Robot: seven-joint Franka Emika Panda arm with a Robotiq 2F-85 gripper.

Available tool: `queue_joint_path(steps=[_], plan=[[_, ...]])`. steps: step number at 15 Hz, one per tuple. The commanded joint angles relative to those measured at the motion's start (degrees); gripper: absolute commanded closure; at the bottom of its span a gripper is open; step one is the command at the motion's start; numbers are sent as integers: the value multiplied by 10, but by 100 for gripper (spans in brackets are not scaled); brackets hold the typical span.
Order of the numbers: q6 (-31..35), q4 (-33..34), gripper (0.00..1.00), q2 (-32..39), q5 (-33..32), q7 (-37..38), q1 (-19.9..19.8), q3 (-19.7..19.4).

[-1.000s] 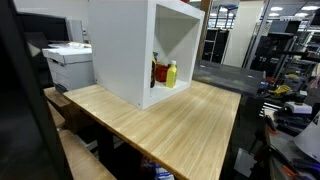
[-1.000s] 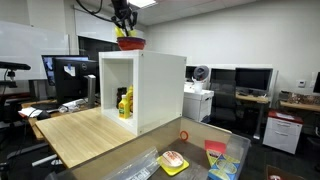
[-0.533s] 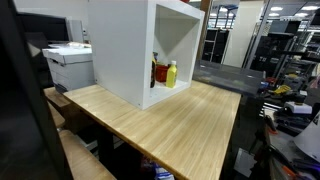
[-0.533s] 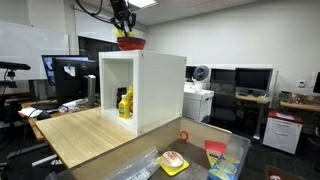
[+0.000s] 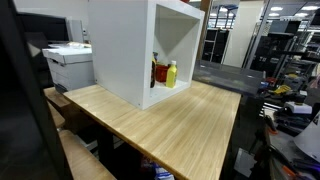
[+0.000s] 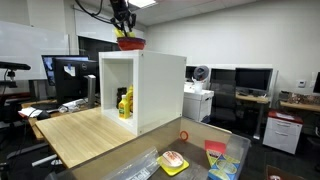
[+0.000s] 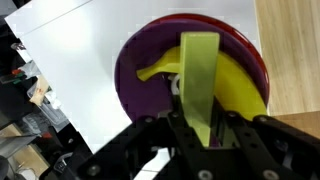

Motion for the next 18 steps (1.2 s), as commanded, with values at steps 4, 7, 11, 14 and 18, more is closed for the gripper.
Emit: queue_joint_path(steps=[4, 7, 11, 14, 18], plan=[[0, 4, 34, 3, -7, 8, -3, 2], [0, 5, 12, 4, -8, 9, -3, 1], [1, 17, 0, 11, -6, 14, -6, -2], [0, 62, 0, 36, -6, 30, -15, -12], [-3, 57, 0, 33, -1, 19, -15, -12]])
